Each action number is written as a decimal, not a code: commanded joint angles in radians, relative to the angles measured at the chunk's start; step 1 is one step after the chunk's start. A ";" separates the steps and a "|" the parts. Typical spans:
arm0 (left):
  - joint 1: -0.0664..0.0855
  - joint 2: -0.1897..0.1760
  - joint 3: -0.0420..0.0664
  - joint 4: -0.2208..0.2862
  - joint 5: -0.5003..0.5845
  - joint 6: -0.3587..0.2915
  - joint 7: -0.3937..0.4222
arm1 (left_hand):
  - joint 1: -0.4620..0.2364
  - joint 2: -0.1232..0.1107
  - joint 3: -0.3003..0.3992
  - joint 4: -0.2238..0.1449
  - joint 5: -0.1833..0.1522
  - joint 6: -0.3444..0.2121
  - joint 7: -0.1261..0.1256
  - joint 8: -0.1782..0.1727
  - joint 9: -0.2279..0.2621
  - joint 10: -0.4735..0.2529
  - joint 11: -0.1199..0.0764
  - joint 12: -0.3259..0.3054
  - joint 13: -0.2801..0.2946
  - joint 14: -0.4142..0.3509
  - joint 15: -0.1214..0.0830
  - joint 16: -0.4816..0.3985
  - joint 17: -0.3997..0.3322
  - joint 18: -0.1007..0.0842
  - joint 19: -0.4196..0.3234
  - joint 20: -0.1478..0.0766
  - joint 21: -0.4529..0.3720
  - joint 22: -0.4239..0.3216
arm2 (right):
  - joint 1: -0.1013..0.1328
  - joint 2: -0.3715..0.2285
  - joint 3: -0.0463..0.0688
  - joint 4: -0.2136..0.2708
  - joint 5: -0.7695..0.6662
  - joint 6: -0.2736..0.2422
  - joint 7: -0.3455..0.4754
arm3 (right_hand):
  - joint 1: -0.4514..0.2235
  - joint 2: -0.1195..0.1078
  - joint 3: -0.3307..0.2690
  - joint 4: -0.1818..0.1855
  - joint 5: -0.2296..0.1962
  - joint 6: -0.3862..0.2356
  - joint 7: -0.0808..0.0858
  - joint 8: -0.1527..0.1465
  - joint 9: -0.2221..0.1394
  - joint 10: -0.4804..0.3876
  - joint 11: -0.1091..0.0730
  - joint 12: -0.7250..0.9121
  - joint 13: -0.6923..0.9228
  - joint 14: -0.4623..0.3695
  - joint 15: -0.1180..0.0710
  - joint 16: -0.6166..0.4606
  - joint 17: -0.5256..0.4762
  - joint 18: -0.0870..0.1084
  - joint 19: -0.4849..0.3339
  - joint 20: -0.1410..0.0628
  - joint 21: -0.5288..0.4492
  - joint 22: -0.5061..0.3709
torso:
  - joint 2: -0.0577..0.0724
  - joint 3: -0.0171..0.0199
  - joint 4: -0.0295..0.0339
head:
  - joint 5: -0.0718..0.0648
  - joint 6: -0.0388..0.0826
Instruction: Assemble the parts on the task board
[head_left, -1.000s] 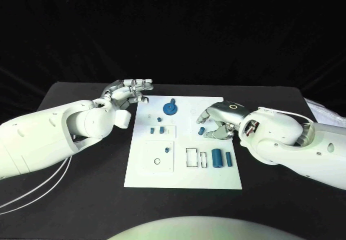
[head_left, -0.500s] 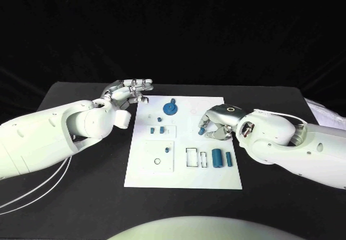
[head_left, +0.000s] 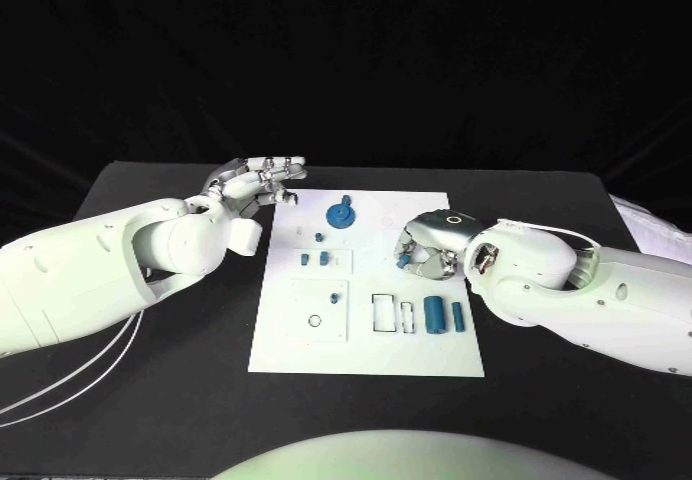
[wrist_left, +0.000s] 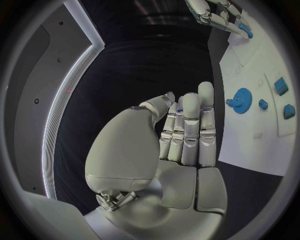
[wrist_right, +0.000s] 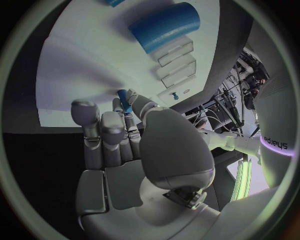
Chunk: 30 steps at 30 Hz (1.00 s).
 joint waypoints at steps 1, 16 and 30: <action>0.000 0.001 0.000 0.001 0.001 0.025 0.001 | 0.003 0.008 -0.003 -0.002 0.005 -0.004 0.000 0.003 0.000 -0.006 0.001 0.006 0.001 -0.007 0.002 -0.003 -0.001 0.011 -0.004 0.000 -0.006 -0.001 | -0.003 0.004 -0.001 -0.002 0.001 -0.003 0.007 | -0.007 0.007 0.012 0.004 -0.004 0.019 -0.003 0.009 0.003 0.024 -0.004 0.001 0.003 0.015 -0.011 0.020 0.024 -0.016 0.017 -0.004 0.024 0.036 | 0.000 0.0004 -0.0005 | -0.001 -0.001; -0.001 0.002 0.000 -0.002 -0.004 0.031 -0.006 | 0.003 0.008 -0.003 -0.002 0.005 -0.003 0.000 0.003 0.000 -0.006 0.001 0.006 0.001 -0.007 0.002 -0.004 -0.002 0.011 -0.004 0.000 -0.006 -0.002 | 0.000 -0.016 0.002 0.027 0.042 -0.189 -0.006 | -0.002 0.034 0.051 0.011 -0.010 0.095 -0.028 0.042 0.021 0.129 -0.034 0.000 0.012 0.032 -0.035 0.097 0.107 -0.034 0.061 -0.028 0.105 0.155 | -0.001 0.0002 0.0009 | -0.003 -0.004; -0.002 0.004 0.000 -0.008 -0.005 0.033 -0.010 | 0.004 0.009 -0.003 -0.003 0.006 -0.004 0.000 0.003 0.000 -0.007 0.001 0.007 0.001 -0.008 0.002 -0.004 -0.002 0.011 -0.004 0.000 -0.007 -0.002 | 0.013 -0.017 0.011 0.141 0.167 -0.149 0.018 | -0.005 0.029 0.057 0.010 -0.009 0.089 -0.024 0.038 0.021 0.126 -0.031 -0.015 0.009 0.028 -0.034 0.092 0.096 -0.033 0.055 -0.030 0.101 0.145 | -0.002 -0.0014 -0.0002 | 0.013 -0.010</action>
